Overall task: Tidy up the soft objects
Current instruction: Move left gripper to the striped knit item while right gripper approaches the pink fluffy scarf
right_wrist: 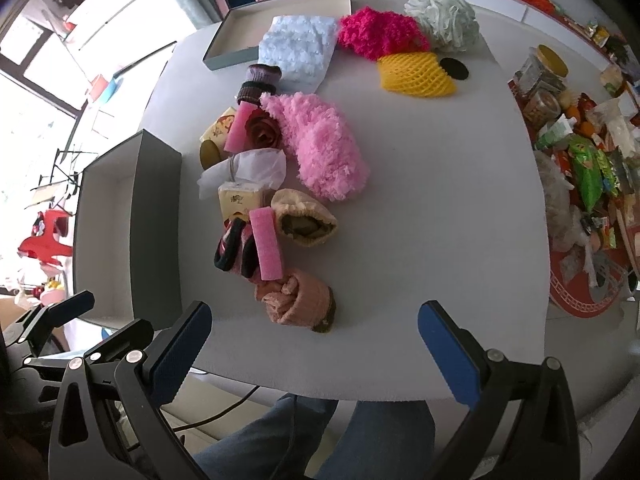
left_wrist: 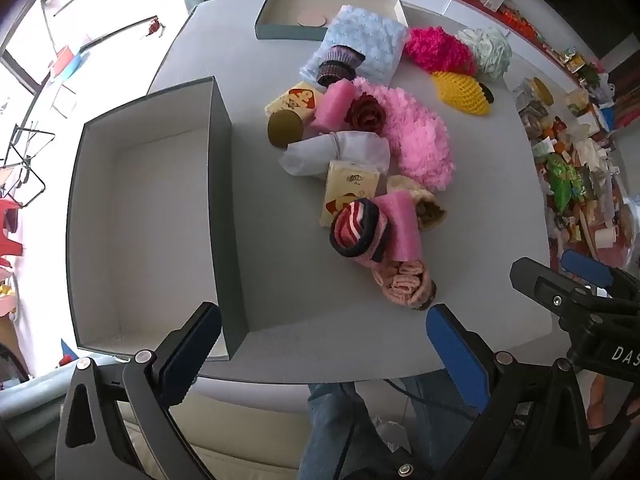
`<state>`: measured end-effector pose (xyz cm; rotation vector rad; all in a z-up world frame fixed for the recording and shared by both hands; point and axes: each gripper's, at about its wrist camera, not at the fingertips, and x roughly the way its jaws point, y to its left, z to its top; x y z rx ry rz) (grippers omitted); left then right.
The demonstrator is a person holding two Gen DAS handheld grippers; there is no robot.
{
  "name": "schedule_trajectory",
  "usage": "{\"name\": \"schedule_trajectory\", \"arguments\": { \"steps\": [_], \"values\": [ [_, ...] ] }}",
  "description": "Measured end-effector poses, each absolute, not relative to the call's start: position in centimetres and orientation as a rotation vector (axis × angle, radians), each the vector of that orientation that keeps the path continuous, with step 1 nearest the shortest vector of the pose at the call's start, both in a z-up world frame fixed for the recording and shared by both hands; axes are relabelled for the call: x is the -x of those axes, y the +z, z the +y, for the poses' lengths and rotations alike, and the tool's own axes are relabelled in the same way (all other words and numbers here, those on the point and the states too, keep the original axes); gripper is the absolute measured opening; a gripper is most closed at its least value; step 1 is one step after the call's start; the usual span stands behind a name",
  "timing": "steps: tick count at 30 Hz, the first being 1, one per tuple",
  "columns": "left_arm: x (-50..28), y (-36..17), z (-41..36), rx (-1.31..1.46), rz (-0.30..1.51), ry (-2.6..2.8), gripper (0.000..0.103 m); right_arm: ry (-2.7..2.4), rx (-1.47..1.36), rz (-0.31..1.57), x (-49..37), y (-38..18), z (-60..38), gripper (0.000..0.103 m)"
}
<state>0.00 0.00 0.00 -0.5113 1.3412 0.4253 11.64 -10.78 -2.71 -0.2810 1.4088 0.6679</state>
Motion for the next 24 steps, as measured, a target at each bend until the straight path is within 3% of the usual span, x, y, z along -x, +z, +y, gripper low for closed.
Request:
{"name": "schedule_trajectory", "arguments": {
  "steps": [11, 24],
  "values": [
    [0.9, -0.9, 0.1, 0.533, 1.352, 0.409, 0.103, 0.641, 0.296, 1.411, -10.4, -2.8, -10.8, 0.103],
    [-1.0, -4.1, -0.6, 0.567, 1.448, 0.478, 0.103, 0.630, 0.279, 1.518, -12.6, -6.8, -12.3, 0.103]
  ]
}}
